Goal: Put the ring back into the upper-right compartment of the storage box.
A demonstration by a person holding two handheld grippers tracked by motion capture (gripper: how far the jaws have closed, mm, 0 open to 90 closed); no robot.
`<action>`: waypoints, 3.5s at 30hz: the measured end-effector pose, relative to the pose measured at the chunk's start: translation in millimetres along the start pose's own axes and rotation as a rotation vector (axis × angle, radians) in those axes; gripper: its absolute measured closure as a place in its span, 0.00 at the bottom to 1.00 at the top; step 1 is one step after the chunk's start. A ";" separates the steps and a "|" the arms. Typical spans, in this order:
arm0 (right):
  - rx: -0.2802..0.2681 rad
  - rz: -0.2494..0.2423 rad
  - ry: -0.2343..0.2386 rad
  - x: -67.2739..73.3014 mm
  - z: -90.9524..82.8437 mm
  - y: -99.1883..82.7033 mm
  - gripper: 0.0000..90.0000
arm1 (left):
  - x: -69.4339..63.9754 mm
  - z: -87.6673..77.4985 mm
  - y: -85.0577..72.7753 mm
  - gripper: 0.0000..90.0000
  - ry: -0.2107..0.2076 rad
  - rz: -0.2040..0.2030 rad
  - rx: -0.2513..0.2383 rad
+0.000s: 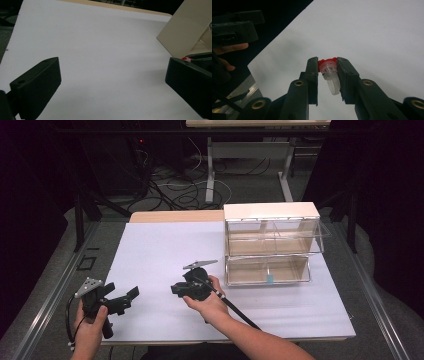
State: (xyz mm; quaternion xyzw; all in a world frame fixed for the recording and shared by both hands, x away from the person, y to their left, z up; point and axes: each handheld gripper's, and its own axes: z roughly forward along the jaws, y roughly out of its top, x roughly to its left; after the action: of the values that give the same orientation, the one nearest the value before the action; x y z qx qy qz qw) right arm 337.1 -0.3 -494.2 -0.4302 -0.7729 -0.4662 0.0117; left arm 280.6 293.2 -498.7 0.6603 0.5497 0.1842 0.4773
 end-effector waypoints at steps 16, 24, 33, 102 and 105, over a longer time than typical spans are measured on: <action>-0.053 0.129 0.025 -21.0 -59.8 -9.0 0.80 | -2.0 1.5 0.1 0.02 -0.013 0.007 0.001; -0.073 0.169 -0.004 -29.6 -86.2 -15.1 0.80 | -1.8 1.5 -0.1 0.02 -0.013 0.005 0.000; -0.080 0.207 -0.010 -33.8 -107.8 -19.8 0.80 | -3.2 2.5 -0.1 0.02 -0.013 0.002 0.003; -0.140 0.462 -0.222 -122.6 -281.5 -8.6 0.80 | -4.9 4.0 -0.9 0.02 -0.005 -0.007 0.011; -0.151 0.457 -0.235 -123.0 -285.3 -5.9 0.80 | -5.1 4.0 -1.0 0.02 -0.004 -0.006 0.012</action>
State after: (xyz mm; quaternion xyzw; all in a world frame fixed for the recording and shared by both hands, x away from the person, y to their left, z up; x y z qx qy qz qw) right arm 301.3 -290.4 -388.8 -0.6444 -0.6146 -0.4549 -0.0052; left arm 281.4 286.9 -500.0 0.6621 0.5517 0.1780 0.4749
